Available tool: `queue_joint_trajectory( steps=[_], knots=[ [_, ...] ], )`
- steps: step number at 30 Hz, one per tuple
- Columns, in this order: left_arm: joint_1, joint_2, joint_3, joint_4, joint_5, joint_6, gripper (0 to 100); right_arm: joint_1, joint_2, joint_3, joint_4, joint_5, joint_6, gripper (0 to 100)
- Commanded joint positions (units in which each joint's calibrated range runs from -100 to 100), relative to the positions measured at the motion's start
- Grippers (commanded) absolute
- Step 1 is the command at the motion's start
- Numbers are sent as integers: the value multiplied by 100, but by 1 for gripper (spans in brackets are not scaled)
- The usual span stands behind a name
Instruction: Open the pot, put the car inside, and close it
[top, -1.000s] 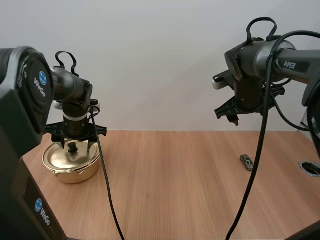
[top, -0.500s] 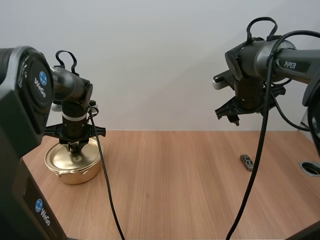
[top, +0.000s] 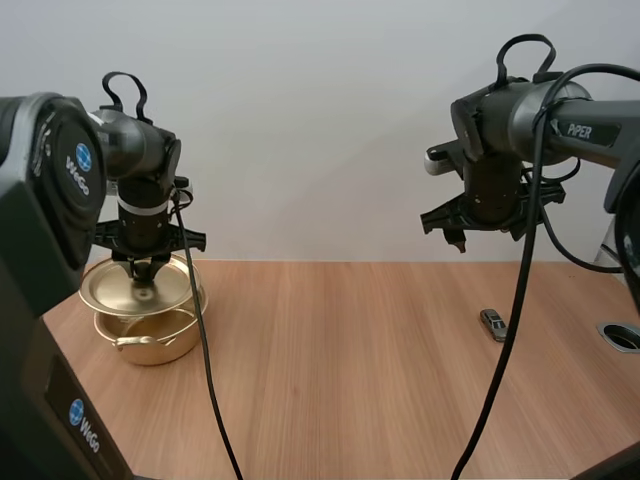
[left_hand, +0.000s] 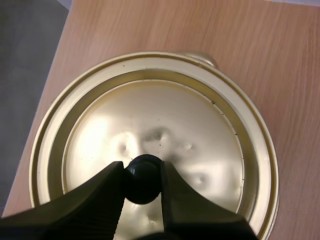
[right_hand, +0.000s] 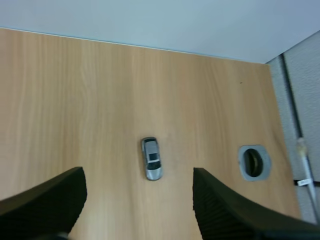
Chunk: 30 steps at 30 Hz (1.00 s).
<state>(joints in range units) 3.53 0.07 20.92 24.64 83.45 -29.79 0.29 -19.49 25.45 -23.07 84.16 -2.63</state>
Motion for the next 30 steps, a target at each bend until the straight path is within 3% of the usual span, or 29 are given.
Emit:
queue_joint_trajectory(
  steps=[1, 8, 15, 18, 24, 30],
  knots=[
    [1, -134, -434, 8, 537, 63, 0, -3, 48, 125, 125, -171, 1, 100],
    [1, -963, -942, -142, 503, 405, 0, -117, 632, 763, 177, -1035, 96, 100],
    [1, -1916, -992, -414, 361, 975, 0, -1013, 1473, 828, 177, -2275, 96, 100],
    [1, -2202, -992, -537, 343, 1010, 0, -1236, 1801, 828, 191, -2536, -117, 100],
    [1, -2487, -992, -926, 343, 1018, 0, -1298, 2078, 828, 240, -2514, -302, 100],
    [1, -2504, -992, -1012, 396, 1057, 0, -1298, 2088, 828, 831, -2443, -819, 100]
  ],
)
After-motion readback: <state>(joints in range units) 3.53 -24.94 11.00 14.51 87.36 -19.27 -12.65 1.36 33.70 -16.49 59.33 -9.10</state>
